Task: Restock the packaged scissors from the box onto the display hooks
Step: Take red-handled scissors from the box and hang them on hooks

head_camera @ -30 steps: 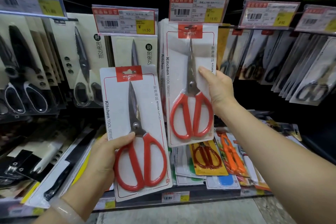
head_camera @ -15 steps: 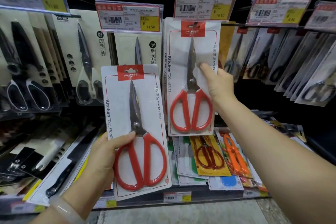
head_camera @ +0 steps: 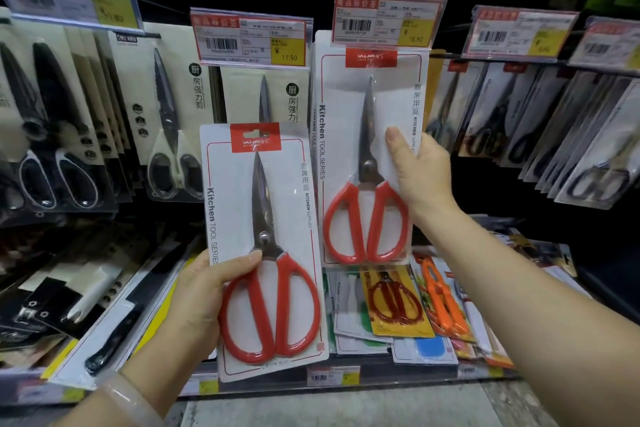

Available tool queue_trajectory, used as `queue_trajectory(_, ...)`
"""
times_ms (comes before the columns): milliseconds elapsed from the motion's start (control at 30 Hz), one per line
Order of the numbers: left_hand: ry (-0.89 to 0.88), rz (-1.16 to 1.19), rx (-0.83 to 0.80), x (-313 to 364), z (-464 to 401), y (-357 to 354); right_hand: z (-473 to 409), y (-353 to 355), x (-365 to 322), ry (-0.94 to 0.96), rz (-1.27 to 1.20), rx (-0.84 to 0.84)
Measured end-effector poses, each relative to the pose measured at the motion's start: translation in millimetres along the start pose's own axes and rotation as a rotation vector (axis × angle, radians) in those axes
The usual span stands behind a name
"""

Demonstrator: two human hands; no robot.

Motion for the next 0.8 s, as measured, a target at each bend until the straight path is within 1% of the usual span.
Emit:
queue_trajectory(100, -0.003, 0.018, -0.008, 3, -2, -1, 1, 1, -6, 0.007, -0.045, 0.009)
queue_trajectory(200, -0.004, 0.035, -0.009, 5, -3, -1, -1, 2, -5, -0.035, -0.086, 0.002)
queue_trajectory(433, 0.017, 0.044, 0.001, 4, 1, 4, 6, 5, 2, -0.085, -0.118, -0.061)
queue_trajectory(600, 0.02, 0.025, 0.025, 4, -2, 10, 6, 9, -26, -0.049, -0.175, -0.092)
queue_trajectory(667, 0.022, 0.025, 0.029, 4, -3, 8, 7, 12, -26, -0.055, -0.137, -0.114)
queue_trajectory(733, 0.02, 0.032, 0.018, 4, -4, 4, 11, 19, -11, -0.073, -0.027, -0.124)
queue_trajectory(800, 0.02, 0.037, 0.003, 3, -2, -2, 15, 37, 15, -0.107, 0.079, -0.066)
Point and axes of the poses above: each hand's wrist, its own z-axis away from the middle knuckle, its own y-axis out of the back of the hand, x = y × z, the point moved 8 cm from there along -z, towards the middle knuckle, and after that the axes turned 10 degrees about -y, right-handed, at the moved point
